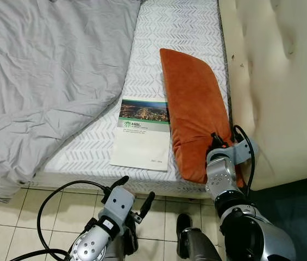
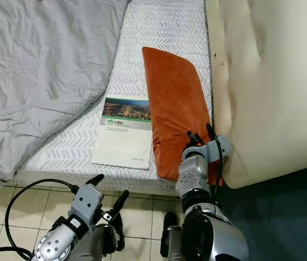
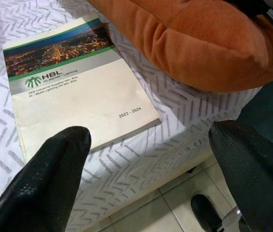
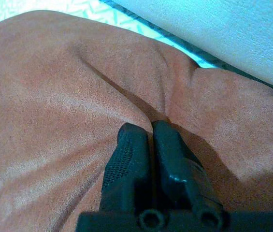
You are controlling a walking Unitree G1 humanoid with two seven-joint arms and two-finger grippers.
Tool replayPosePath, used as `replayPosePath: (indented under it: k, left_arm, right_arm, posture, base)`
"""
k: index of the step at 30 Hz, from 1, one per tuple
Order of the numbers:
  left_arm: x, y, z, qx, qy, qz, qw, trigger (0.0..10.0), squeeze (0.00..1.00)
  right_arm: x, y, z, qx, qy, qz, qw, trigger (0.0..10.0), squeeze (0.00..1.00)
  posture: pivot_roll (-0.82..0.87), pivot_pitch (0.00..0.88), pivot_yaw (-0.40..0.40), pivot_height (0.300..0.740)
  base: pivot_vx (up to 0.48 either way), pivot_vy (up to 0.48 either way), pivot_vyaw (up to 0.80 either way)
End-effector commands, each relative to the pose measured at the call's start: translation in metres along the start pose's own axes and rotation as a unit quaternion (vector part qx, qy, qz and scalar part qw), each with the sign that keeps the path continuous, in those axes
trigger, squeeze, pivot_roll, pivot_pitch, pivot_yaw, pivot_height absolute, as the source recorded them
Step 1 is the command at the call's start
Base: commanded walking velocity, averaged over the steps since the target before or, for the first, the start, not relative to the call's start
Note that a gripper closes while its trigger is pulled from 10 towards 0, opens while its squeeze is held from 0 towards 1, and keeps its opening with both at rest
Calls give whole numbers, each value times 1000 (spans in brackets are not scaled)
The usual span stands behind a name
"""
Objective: Clean up the room
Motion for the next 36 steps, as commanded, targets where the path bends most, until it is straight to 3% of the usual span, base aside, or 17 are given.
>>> replayPosePath:
  k: [1, 6, 7, 8, 10, 13, 14, 16, 19, 23, 24, 26, 27, 28, 29, 30, 36]
  left_arm:
    - [-9, 4, -11, 19, 0, -10, 1000, 10000, 0]
    - [-7, 4, -12, 19, -4, -6, 1000, 10000, 0]
    - [-5, 4, -12, 19, -5, -2, 1000, 10000, 0]
    - [-5, 4, -12, 19, -5, -2, 1000, 10000, 0]
    - [-4, 4, -11, 19, -6, 0, 1000, 10000, 0]
    - [-5, 4, -12, 21, -8, 2, 1000, 10000, 0]
    - [-5, 4, -12, 21, -8, 2, 1000, 10000, 0]
    - [-4, 4, -13, 21, -9, 3, 1000, 10000, 0]
    - [-5, 4, -13, 21, -11, 2, 1000, 10000, 0]
    - [-5, 3, -14, 21, -16, 0, 1000, 10000, 0]
    - [-5, 3, -14, 21, -16, 0, 1000, 10000, 0]
    - [-4, 2, -14, 21, -18, 0, 1000, 10000, 0]
    - [-4, 2, -14, 22, -24, -1, 999, 10000, 0]
    - [-4, 2, -14, 22, -24, -1, 999, 10000, 0]
    - [-4, 1, -15, 24, -37, -1, 999, 10000, 0]
    - [-4, 1, -15, 25, -45, -2, 999, 10000, 0]
    - [-2, -1, -16, 24, -51, -1, 998, 10000, 0]
  right_arm:
    - [-7, -2, 21, -48, -29, -26, 998, 0, 0]
    - [7, -2, 38, -91, 31, -5, 995, 0, 0]
    - [27, 2, 63, -165, 167, 31, 972, 0, 0]
    - [27, 2, 63, -165, 167, 31, 972, 0, 0]
    - [43, 7, 78, -220, 256, 55, 940, 0, 0]
    - [44, 12, 87, -256, 315, 52, 913, 0, 0]
    - [44, 12, 87, -256, 315, 52, 913, 0, 0]
    - [41, 14, 82, -254, 324, 50, 910, 0, 0]
    - [33, 16, 65, -231, 321, 44, 917, 0, 0]
    - [21, 26, 16, -174, 364, 51, 913, 0, 0]
    - [21, 26, 16, -174, 364, 51, 913, 0, 0]
    - [14, 28, -5, -131, 374, 59, 916, 0, 0]
    - [11, 29, -14, -107, 376, 60, 919, 3020, 0]
    - [11, 29, -14, -107, 376, 60, 919, 3020, 0]
    - [6, 30, -20, -94, 378, 55, 920, 10000, 90]
    - [1, 31, -24, -82, 378, 51, 921, 10000, 1000]
    - [-2, 31, -23, -86, 379, 44, 920, 10000, 1000]
  posture:
    - [78, 491, -40, 740]
    - [78, 492, -43, 740]
    - [80, 493, -45, 740]
    - [80, 493, -45, 740]
    - [79, 494, -48, 740]
    - [74, 494, -52, 740]
    - [74, 494, -52, 740]
    - [73, 494, -52, 740]
    - [72, 496, -48, 740]
    - [72, 497, -43, 740]
    - [72, 497, -43, 740]
    - [72, 497, -42, 740]
    - [74, 492, -40, 740]
    - [74, 492, -40, 740]
    - [74, 490, -40, 740]
    - [74, 490, -40, 740]
    - [71, 479, -43, 740]
  base:
    - [0, 0, 0]
    - [0, 0, 0]
    - [0, 0, 0]
    - [0, 0, 0]
    - [0, 0, 0]
    - [0, 0, 0]
    - [0, 0, 0]
    - [0, 0, 0]
    - [0, 0, 0]
    - [0, 0, 0]
    - [0, 0, 0]
    - [0, 0, 0]
    - [0, 0, 0]
    - [0, 0, 0]
    - [0, 0, 0]
    - [0, 0, 0]
    - [0, 0, 0]
Point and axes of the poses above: a point about 5 cm out from each wrist's last joint towards the gripper, its own y axis pointing back from the gripper into the wrist, its own z axis along the axis of the wrist's last joint, x = y × z, the point moved 5 cm from there along -y, pointing out of the wrist towards the gripper, and after that the axes turned 11 degrees about -y, right-handed, at the moved point
